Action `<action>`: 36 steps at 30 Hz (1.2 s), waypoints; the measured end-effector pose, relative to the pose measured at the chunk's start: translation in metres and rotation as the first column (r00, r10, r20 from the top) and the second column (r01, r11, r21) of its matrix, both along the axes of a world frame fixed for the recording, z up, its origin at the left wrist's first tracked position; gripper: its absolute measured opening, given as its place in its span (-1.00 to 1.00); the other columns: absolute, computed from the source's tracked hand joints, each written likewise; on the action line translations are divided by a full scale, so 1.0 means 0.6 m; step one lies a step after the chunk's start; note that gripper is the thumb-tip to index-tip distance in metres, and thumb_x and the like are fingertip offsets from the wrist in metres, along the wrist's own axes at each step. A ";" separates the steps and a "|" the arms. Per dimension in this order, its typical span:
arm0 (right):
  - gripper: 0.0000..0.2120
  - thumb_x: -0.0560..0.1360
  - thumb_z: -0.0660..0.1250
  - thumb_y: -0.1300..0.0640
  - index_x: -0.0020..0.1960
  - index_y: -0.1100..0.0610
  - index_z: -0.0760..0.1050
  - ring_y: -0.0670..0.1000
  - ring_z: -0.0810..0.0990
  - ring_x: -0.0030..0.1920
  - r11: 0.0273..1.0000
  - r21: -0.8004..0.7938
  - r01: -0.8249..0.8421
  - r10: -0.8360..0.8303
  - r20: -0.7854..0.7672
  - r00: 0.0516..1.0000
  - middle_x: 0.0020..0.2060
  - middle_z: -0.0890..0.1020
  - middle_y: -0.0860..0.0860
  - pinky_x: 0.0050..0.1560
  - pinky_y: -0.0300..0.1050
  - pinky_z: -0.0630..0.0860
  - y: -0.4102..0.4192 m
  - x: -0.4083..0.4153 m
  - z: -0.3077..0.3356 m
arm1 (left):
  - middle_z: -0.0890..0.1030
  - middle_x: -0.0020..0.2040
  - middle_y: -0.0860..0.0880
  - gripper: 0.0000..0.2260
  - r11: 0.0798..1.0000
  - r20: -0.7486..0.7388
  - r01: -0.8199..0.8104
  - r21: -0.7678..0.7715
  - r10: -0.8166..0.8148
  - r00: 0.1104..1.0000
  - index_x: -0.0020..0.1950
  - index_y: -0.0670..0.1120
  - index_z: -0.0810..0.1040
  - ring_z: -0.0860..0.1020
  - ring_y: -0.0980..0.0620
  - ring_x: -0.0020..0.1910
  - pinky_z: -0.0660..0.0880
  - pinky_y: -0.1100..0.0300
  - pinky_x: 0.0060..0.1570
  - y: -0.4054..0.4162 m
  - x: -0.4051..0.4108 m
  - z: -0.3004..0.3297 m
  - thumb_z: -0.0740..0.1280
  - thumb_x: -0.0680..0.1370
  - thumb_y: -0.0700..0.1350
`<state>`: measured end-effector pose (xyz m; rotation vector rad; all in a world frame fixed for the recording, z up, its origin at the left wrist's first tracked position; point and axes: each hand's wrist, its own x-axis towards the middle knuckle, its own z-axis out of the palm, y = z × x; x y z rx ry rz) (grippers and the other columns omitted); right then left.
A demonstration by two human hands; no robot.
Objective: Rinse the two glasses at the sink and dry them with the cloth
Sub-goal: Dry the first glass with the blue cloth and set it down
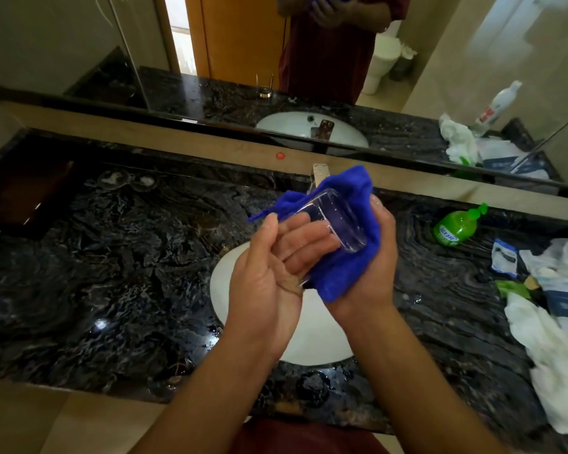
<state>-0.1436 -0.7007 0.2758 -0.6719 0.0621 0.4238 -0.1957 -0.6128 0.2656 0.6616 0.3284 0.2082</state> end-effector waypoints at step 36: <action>-0.66 0.62 0.26 -0.03 0.15 0.24 0.57 0.04 0.65 -0.17 0.397 -0.887 -0.235 0.786 0.198 0.585 -0.19 0.68 0.01 0.00 0.01 0.56 -0.042 0.056 0.051 | 0.52 -0.57 -0.13 -0.43 0.931 -0.083 0.004 0.365 0.029 0.996 -0.33 -0.08 0.70 0.57 -0.05 -0.52 0.59 0.19 -0.25 0.010 -0.015 -0.017 0.11 0.63 0.20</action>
